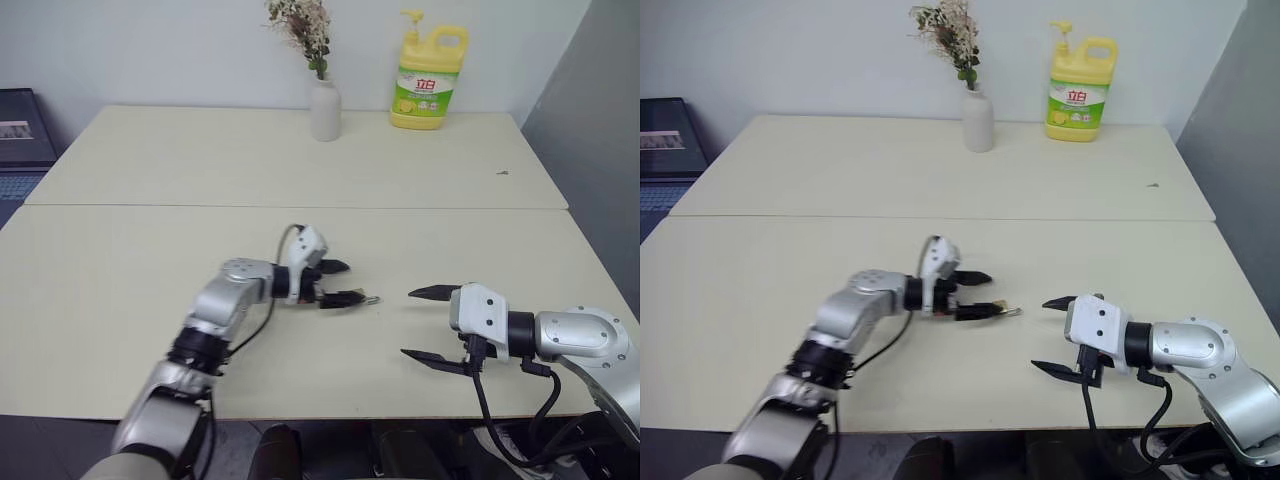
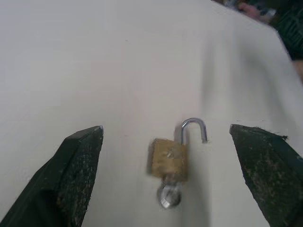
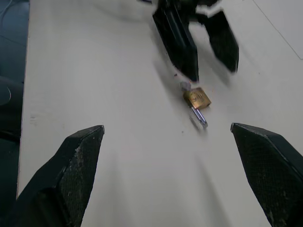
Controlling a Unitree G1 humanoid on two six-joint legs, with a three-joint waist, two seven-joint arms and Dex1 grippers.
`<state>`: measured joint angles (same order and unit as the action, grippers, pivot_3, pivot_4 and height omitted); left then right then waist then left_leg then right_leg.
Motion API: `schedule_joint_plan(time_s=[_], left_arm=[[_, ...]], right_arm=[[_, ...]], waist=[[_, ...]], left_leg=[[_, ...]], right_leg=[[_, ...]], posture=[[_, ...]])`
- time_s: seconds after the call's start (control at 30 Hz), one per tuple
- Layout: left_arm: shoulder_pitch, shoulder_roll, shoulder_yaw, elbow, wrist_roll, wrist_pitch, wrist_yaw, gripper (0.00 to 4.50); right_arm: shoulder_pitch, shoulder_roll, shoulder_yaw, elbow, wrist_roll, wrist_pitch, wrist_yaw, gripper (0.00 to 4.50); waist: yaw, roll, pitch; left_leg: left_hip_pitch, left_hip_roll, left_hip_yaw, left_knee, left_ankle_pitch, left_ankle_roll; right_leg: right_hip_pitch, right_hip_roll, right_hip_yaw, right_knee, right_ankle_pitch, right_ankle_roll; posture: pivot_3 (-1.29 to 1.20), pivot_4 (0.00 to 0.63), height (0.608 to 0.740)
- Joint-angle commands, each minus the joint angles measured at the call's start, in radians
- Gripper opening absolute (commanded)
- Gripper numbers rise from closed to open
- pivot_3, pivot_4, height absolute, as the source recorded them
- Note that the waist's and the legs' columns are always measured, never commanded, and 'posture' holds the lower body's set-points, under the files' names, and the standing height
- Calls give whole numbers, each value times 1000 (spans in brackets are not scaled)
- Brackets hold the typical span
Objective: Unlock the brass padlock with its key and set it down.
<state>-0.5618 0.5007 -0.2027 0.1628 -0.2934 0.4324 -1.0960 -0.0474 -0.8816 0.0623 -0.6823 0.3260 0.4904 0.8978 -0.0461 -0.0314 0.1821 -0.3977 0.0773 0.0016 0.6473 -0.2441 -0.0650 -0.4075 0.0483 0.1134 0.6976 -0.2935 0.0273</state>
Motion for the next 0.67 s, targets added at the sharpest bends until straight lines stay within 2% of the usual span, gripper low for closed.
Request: schedule_joint_plan(time_s=[0.03, 0.1, 0.3, 0.53, 0.67], left_arm=[[57, 108, 70, -166, -11, -19, -29, 4450], [110, 173, 105, -239, -13, -31, -32, 4450], [267, 289, 215, -413, -33, -20, -10, 4450], [407, 316, 286, -535, -73, 23, 35, 4450], [444, 322, 283, -542, -53, -11, 53, 4450]], right_arm=[[3, 3, -17, -19, -7, -10, -15, 4500], [0, 6, -15, -4, -14, -13, -21, 4500], [-24, 20, -17, 63, -20, -30, -12, 4500], [-47, 34, -20, 147, -12, -74, 30, 4500], [-68, 38, -12, 190, -18, -110, 55, 4500]], waist=[[-1, 0, 0], [-1, 0, 0], [3, 0, 0], [4, 0, 0], [4, 0, 0]], left_leg=[[0, 0, 0, 0, 0, 0], [0, 0, 0, 0, 0, 0], [0, 0, 1, 1, 0, 0], [0, 1, 1, 0, 0, 0], [0, 1, 1, 0, 0, 0]], right_leg=[[0, 0, 0, 0, 0, 1], [0, -1, 0, 0, -1, 1], [0, -1, -1, -1, -1, 1], [0, -1, -1, -1, -1, 1], [0, -1, -1, -1, -1, 1]], posture=[[0, 150, 740], [0, 150, 740], [0, 150, 740], [0, 150, 740], [0, 150, 740]])
